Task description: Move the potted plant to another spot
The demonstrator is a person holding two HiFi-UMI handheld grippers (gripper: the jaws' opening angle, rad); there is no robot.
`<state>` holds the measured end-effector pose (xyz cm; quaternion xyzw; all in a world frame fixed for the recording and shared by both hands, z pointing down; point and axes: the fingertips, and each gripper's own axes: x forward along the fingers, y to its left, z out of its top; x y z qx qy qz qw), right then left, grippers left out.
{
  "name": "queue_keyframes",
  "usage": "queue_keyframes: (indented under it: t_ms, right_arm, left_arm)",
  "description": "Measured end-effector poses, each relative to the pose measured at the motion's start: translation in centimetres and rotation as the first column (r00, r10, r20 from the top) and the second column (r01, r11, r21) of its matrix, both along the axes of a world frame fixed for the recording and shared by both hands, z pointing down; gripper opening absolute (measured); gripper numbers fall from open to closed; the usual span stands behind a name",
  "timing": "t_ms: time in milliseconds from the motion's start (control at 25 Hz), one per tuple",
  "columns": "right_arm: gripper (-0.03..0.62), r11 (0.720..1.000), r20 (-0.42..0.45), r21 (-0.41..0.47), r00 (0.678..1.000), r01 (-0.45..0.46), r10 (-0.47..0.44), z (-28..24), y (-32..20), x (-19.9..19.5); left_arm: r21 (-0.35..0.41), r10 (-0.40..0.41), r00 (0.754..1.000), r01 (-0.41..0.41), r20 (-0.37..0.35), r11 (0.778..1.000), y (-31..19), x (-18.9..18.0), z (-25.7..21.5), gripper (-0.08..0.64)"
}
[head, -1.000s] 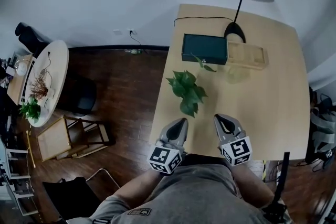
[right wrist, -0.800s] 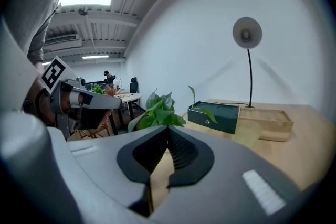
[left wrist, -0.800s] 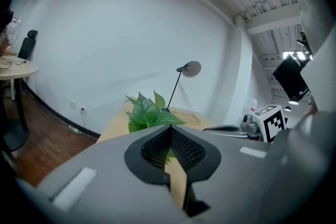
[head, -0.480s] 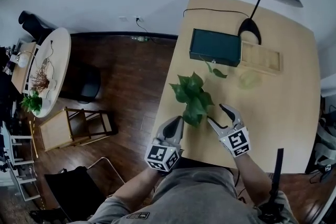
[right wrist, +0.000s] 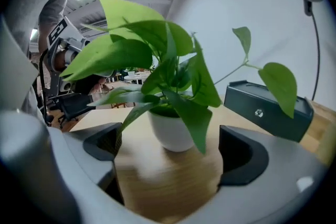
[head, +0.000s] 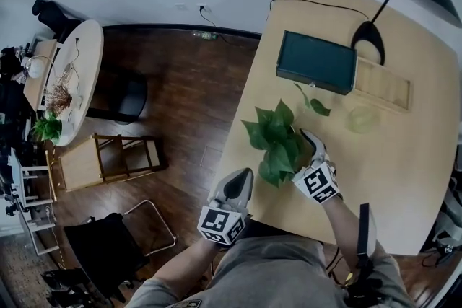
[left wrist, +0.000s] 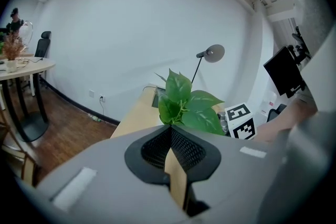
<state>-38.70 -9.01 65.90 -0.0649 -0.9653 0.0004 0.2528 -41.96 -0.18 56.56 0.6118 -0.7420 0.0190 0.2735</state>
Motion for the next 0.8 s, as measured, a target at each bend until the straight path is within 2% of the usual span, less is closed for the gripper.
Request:
queue_keyframes:
  t_ms: [400, 720, 760, 800]
  right_arm:
    - [0.588, 0.997, 0.015, 0.021, 0.997, 0.077, -0.077, 0.4, 0.4, -3.5]
    - [0.586, 0.998, 0.034, 0.051, 0.998, 0.042, -0.043, 0.7, 0.3, -5.9]
    - [0.561, 0.998, 0.036, 0.060, 0.999, 0.026, -0.028, 0.6, 0.0, -6.0]
    - [0.478, 0.998, 0.037, 0.067, 0.999, 0.012, -0.014, 0.6, -0.3, -5.9]
  left_arm:
    - [-0.026, -0.011, 1.000, 0.012, 0.011, 1.000, 0.5, 0.1, 0.6, 0.002]
    - [-0.042, -0.011, 1.000, 0.012, 0.019, 0.999, 1.7, 0.3, 1.0, 0.002]
    - [-0.045, -0.012, 1.000, 0.013, 0.019, 0.999, 1.8, 0.3, 1.1, 0.002]
    - [-0.048, -0.012, 1.000, 0.013, 0.019, 0.999, 1.8, 0.3, 1.2, 0.002]
